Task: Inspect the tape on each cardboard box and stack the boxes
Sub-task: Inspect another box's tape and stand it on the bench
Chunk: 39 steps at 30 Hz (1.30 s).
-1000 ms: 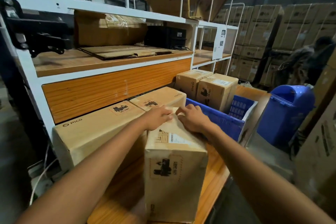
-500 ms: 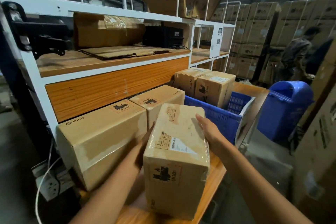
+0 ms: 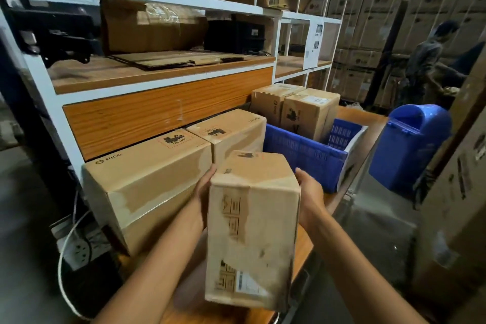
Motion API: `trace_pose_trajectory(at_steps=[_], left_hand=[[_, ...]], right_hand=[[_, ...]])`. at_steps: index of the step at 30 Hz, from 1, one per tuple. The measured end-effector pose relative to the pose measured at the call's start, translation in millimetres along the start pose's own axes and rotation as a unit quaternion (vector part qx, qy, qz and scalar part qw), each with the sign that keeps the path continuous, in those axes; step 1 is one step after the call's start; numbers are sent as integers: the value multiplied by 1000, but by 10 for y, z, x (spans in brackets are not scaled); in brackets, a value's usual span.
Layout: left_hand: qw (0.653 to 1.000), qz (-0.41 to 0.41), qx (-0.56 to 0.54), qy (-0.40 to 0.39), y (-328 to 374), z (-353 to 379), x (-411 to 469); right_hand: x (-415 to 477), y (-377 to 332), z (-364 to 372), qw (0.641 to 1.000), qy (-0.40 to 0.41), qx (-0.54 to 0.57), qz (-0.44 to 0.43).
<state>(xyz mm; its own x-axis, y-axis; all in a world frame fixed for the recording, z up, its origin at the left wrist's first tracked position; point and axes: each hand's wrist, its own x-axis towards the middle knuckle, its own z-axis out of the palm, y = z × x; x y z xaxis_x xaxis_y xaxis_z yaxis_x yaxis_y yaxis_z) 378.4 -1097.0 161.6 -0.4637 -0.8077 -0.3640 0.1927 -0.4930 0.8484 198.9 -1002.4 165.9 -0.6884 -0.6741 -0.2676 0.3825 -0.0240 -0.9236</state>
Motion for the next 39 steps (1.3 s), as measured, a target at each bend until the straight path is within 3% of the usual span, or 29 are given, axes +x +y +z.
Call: trace_pose_trajectory(at_steps=[6,10,14,19,22,28,31,35,39], left_hand=[[998,14,-41,-52,-434,-188,85],[998,19,34,45,-623,-473,496],[996,26,64,60,-561,-544,595],[993,-19,103,50,-273,-223,609],[993,-2,115,42,-179,-169,631],[998,-7,41,-48,151,-31,373],[992,54,60,-92,311,92,220],[983,112,112,-89,291,121,128],[988,121,85,-47,34,-64,108]], right_hand=[[-167,261,-116,985,-11,-170,-24],[-188,452,-202,969,-20,-244,-13],[-22,481,-242,989,-2,-96,109],[206,425,-244,982,-57,-79,162],[58,271,-163,986,-96,-58,122],[214,58,-175,993,-78,-50,80],[69,-92,-69,995,-82,-47,29],[-45,-93,15,992,-96,-41,-64],[-25,129,-34,991,-110,-39,-62]])
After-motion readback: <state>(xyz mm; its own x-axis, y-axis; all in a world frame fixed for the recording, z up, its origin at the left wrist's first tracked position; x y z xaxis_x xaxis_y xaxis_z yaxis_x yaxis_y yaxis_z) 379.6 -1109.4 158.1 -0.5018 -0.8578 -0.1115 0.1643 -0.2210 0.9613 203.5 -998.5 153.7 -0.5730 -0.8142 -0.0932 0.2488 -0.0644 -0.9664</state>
